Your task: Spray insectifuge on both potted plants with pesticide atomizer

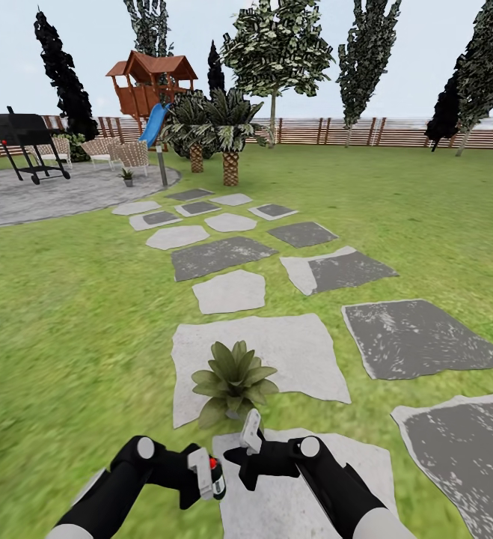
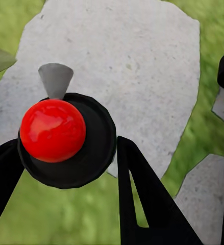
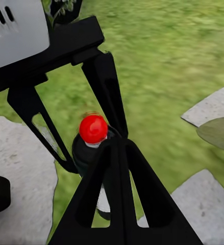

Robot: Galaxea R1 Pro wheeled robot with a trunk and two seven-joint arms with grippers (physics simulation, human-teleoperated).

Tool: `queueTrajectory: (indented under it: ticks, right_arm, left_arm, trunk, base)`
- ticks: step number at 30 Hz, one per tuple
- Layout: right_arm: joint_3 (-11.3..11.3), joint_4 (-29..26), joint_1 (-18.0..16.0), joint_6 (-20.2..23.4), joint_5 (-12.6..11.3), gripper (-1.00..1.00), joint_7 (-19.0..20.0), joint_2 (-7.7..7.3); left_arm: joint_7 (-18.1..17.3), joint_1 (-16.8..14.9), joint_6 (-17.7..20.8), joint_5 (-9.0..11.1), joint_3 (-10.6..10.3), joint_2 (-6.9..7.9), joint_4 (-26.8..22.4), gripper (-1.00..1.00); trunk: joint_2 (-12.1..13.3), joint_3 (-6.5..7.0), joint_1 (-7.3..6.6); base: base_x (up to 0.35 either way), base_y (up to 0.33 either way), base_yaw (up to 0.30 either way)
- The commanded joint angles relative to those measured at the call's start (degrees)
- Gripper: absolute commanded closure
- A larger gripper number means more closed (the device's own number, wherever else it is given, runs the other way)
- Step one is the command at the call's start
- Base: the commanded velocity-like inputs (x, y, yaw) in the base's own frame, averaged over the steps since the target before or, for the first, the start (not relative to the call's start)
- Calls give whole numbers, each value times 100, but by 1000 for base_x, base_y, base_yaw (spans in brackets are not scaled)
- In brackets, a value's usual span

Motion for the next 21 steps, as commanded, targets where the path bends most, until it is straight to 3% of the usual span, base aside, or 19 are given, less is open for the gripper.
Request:
queueTrajectory:
  ticks: [1, 21]
  right_arm:
    - [-5, 0, -3, -57, 62, 100, 3, 1]
    - [-3, 8, -3, -57, 66, 100, -1, -6]
  left_arm:
    - [-13, -3, 9, -15, -12, -10, -9, 100]
    - [-23, -80, 0, 45, -4, -51, -9, 100]
  trunk:
    - [-2, -5, -1]
    - [-2, -5, -1]
  base:
    - [0, 0, 0]
    - [0, 0, 0]
